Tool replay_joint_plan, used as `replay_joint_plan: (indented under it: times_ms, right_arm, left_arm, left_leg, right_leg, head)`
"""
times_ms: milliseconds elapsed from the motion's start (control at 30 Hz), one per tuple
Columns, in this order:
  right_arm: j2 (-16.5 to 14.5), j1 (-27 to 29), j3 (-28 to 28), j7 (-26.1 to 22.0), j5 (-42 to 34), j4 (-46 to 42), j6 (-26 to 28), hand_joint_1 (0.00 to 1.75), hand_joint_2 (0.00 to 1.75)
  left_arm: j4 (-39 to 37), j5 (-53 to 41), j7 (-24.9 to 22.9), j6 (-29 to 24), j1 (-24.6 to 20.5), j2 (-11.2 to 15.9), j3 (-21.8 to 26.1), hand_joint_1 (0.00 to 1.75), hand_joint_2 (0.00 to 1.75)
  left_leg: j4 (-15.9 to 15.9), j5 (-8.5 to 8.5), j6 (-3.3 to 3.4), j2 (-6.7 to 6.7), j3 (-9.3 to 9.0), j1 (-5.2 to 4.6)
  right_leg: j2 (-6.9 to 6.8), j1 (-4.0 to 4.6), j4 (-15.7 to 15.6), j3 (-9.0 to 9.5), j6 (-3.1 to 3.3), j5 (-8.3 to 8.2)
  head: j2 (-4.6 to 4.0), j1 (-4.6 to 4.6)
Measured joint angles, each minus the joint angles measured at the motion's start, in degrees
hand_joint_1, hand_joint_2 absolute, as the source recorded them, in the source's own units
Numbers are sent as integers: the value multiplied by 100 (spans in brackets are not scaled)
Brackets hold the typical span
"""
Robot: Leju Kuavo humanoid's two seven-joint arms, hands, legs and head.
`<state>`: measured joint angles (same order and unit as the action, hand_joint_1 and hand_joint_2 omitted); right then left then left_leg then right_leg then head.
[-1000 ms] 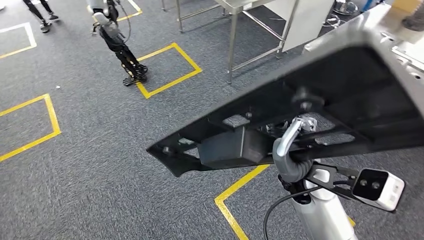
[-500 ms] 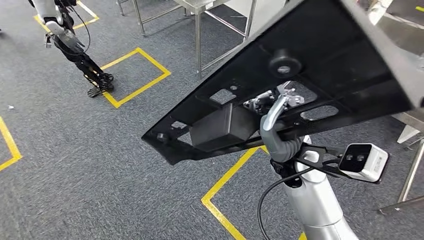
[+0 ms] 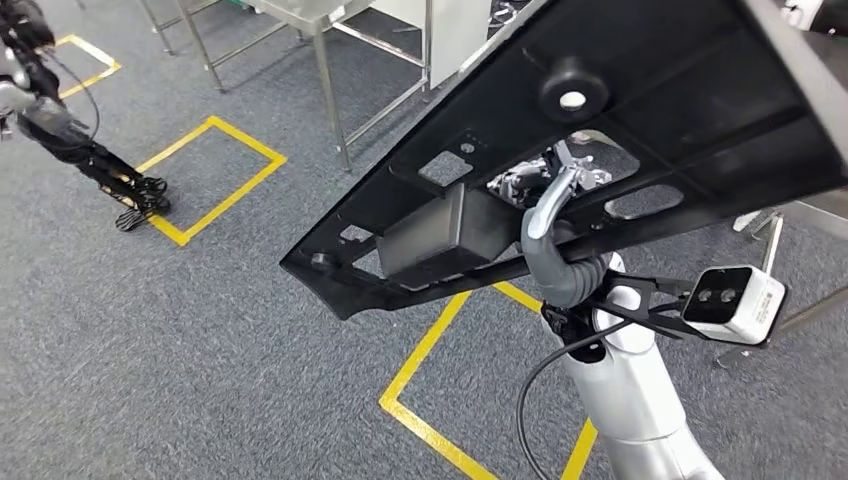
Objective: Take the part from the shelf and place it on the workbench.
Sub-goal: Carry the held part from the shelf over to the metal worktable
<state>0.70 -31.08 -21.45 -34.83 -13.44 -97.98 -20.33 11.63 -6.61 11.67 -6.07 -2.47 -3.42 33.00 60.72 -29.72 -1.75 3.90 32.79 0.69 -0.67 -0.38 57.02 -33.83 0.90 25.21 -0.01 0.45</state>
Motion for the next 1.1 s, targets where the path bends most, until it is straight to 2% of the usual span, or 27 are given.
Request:
replay_joint_plan:
  times_ms: [67,100,133,167,200,267,300,333,367,400,433,500,567,600,633,667,700,733,767,800,833,867,933,967,1000,1067,1100]
  right_arm:
    - [-31,25,-1,-1,-17,1,-25,175,175]
    - [-43,50,-3,0,-22,1,-34,175,175]
    - [-48,79,-4,0,-25,-1,-44,175,175]
    - [-49,109,-5,1,-27,-11,-57,175,175]
    - [-49,135,-5,1,-29,-29,-78,175,175]
    - [-51,167,-7,2,-36,-78,-110,175,175]
    - [-53,178,-7,2,-37,-99,-119,175,175]
    - [-55,194,-7,1,-34,-114,-120,175,175]
    - [-55,214,-6,0,-26,-125,-120,175,175]
    - [-56,236,-4,-2,-15,-138,-119,175,175]
    - [-55,256,1,-5,-4,-154,-118,175,175]
    - [-51,266,17,-13,9,-194,-114,175,175]
    - [-48,278,34,-19,11,-220,-111,175,175]
    - [-44,299,44,-20,10,-222,-111,175,175]
    - [-40,328,54,-19,10,-223,-111,175,175]
    - [-35,353,66,-19,10,-224,-111,175,175]
    - [-31,370,77,-18,10,-225,-111,175,175]
    - [-29,378,87,-18,10,-232,-111,175,175]
    - [-29,377,101,-19,10,-245,-111,175,175]
    - [-28,376,112,-20,10,-261,-111,175,175]
    - [-27,375,125,-22,10,-277,-111,175,175]
    - [-24,376,137,-25,10,-287,-112,175,175]
    - [-12,378,151,-26,9,-293,-115,175,175]
    - [-3,376,155,-27,7,-298,-117,175,175]
    - [3,369,156,-27,5,-302,-120,175,175]
    - [12,364,156,-28,2,-308,-123,175,175]
    - [14,373,155,-27,2,-307,-123,175,175]
  left_arm:
    - [0,-9,-1,5,17,-1,0,0,175]
    - [0,-14,-2,8,29,-1,0,0,175]
    - [0,-21,-4,8,39,-1,0,0,175]
    - [0,-30,-8,8,44,-1,0,0,175]
    - [0,-39,-12,8,45,-1,0,0,175]
    - [0,-56,-16,9,46,2,0,0,175]
    - [0,-64,-15,11,45,4,-1,0,175]
    - [0,-79,-15,20,41,5,-1,0,175]
    - [0,-97,-16,32,34,5,-2,0,175]
    - [0,-118,-18,46,25,4,-3,0,175]
    - [0,-141,-23,61,15,1,-4,0,175]
    - [0,-170,-33,83,5,-2,-8,0,175]
    - [0,-191,-53,103,11,2,-10,0,175]
    - [0,-202,-64,111,18,2,-11,0,175]
    - [0,-212,-75,117,22,3,-12,0,175]
    - [0,-222,-80,123,22,3,-13,0,175]
    - [0,-229,-85,129,19,3,-15,0,175]
    - [0,-234,-86,136,13,3,-16,0,175]
    - [0,-238,-87,145,5,3,-18,0,175]
    - [0,-239,-86,152,0,3,-19,0,175]
    - [0,-240,-86,159,-3,3,-20,0,175]
    - [0,-240,-85,168,-6,3,-20,0,175]
    - [0,-248,-83,197,-13,4,-22,0,175]
    - [0,-254,-79,217,-18,8,-24,0,175]
    - [0,-263,-74,239,-20,11,-26,0,175]
    - [0,-287,-67,280,-10,19,-30,0,175]
    - [0,-299,-66,295,2,19,-31,0,175]
  left_leg:
    - [755,-367,-33,-264,345,18]
    - [1114,-490,-44,-313,524,21]
    - [1313,-510,-47,-334,636,21]
    - [1273,-405,-42,-346,642,21]
    - [1024,-210,-31,-371,552,23]
    - [222,199,6,-589,222,44]
    - [-60,294,25,-704,101,52]
    - [-220,321,47,-792,33,54]
    - [-255,296,71,-808,13,47]
    - [-267,303,101,-755,8,46]
    - [-291,317,139,-690,-2,51]
    - [-349,349,222,-542,-22,67]
    - [-368,352,268,-393,-27,48]
    - [-365,345,274,-317,-25,38]
    - [-362,338,275,-239,-24,32]
    - [-356,330,272,-161,-24,28]
    - [-350,319,264,-89,-27,27]
    - [-341,306,252,-24,-35,27]
    - [-330,288,232,34,-45,18]
    - [-317,269,207,86,-56,3]
    - [-309,253,177,135,-68,-11]
    - [-307,240,145,184,-82,-25]
    - [-310,215,82,272,-107,-26]
    - [-268,167,50,222,-102,-16]
    - [-129,65,25,108,-52,-2]
    - [507,-281,-13,-199,225,21]
    - [911,-450,-24,-284,416,24]
  right_leg:
    - [126,-10,-4,-2,30,-10]
    - [200,-6,-1,-3,36,-11]
    - [275,-1,4,-1,38,-11]
    - [354,2,11,2,36,-9]
    - [432,3,19,5,31,-5]
    - [581,6,50,-4,2,7]
    - [646,5,65,-23,-24,7]
    - [709,-1,75,-45,-58,4]
    - [767,-9,76,-66,-96,-7]
    - [825,-17,67,-83,-137,-19]
    - [825,-22,73,-93,-168,-15]
    - [569,-6,313,-218,-223,147]
    - [226,-11,981,-542,-268,499]
    - [158,-22,1358,-727,-289,651]
    - [128,-33,1613,-849,-306,721]
    - [109,-40,1671,-873,-316,688]
    - [84,-44,1499,-777,-317,557]
    - [29,-43,1140,-578,-310,368]
    - [-95,-27,716,-352,-288,220]
    - [-197,-8,374,-170,-252,111]
    - [-265,13,161,-60,-214,64]
    - [-287,33,81,-29,-176,69]
    - [-151,27,72,-37,-113,45]
    - [-88,11,54,-29,-84,31]
    - [-29,-7,34,-20,-51,16]
    - [92,-25,17,-14,-9,2]
    - [159,-22,19,-16,3,2]
  head:
    - [1,-24]
    - [0,-28]
    - [1,-28]
    - [1,-28]
    - [1,-28]
    - [1,-30]
    - [1,-32]
    - [0,-32]
    - [0,-31]
    - [1,-32]
    - [0,-33]
    - [1,6]
    - [1,46]
    - [1,48]
    - [1,48]
    - [1,48]
    - [1,48]
    - [1,48]
    - [1,48]
    - [1,45]
    - [1,43]
    - [1,40]
    - [0,38]
    - [0,38]
    - [0,34]
    - [1,21]
    - [1,15]
